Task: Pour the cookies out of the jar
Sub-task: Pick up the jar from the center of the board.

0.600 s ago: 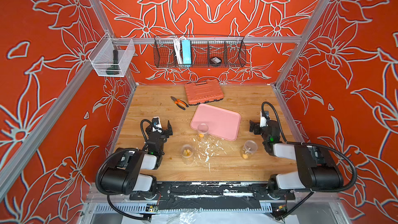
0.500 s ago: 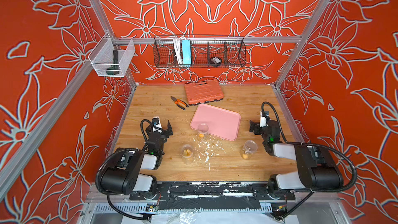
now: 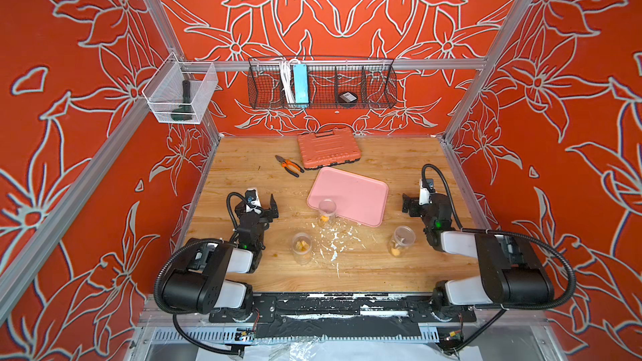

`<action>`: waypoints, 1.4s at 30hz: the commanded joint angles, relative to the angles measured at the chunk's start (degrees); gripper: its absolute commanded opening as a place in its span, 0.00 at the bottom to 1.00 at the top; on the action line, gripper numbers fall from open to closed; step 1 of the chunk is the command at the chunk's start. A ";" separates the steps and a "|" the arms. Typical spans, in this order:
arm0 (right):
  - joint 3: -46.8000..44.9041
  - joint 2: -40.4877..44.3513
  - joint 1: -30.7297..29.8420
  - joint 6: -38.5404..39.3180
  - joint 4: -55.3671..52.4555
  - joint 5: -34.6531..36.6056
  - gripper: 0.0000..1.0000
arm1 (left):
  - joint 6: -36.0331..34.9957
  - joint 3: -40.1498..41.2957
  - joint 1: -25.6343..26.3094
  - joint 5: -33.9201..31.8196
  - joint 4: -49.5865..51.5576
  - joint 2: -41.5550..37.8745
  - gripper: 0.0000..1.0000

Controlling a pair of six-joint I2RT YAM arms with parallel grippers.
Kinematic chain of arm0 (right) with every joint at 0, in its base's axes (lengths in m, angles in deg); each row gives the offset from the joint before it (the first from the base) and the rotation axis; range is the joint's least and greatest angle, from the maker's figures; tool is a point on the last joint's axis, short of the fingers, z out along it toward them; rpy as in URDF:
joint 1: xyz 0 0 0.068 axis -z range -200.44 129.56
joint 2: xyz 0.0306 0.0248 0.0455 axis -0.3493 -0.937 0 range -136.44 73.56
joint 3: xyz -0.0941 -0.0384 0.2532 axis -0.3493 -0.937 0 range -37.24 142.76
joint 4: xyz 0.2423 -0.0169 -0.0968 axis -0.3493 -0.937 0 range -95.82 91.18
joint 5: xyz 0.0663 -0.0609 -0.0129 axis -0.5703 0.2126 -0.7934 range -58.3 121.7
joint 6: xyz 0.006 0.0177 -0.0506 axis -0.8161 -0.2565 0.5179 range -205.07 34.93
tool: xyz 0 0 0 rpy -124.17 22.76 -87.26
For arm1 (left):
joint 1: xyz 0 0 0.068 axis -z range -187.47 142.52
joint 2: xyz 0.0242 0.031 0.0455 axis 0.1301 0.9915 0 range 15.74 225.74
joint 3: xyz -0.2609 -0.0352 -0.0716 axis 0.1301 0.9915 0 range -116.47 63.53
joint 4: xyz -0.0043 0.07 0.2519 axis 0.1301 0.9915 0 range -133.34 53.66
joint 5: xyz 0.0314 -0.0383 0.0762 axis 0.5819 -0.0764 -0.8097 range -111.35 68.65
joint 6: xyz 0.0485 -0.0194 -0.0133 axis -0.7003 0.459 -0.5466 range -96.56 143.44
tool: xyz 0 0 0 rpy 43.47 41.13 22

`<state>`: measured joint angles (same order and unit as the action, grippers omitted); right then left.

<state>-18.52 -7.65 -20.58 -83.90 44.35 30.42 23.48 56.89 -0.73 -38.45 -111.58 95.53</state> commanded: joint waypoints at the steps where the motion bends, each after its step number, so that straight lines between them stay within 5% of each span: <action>1: 0.40 0.26 -0.38 -0.04 1.38 0.66 0.99 | 0.84 0.39 -0.33 -0.65 -2.24 0.36 0.98; 23: 0.10 0.52 -0.38 0.01 1.77 0.56 0.98 | 0.50 -0.14 -0.24 -1.31 -1.66 -0.91 0.98; 26: 2.83 4.22 -0.43 0.01 -5.95 0.58 0.98 | 2.21 -6.81 -0.24 -4.52 14.51 -5.51 0.98; 31: 7.37 11.58 -0.39 -3.26 -18.70 7.11 0.98 | 4.37 -8.15 -0.24 -5.61 20.81 -11.95 0.98; 37: 18.51 18.57 -0.09 -23.72 -43.32 14.37 0.99 | 18.83 -10.74 -0.24 -8.98 35.08 -21.90 0.98; 42: 21.10 22.58 -0.13 -25.05 -50.86 3.00 0.98 | 27.58 -18.85 -0.24 -0.84 52.46 -27.08 0.98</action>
<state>2.49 13.24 -20.54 -103.66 3.87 38.81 41.90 42.21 -0.73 -43.08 -71.52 70.44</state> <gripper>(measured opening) 0.984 0.981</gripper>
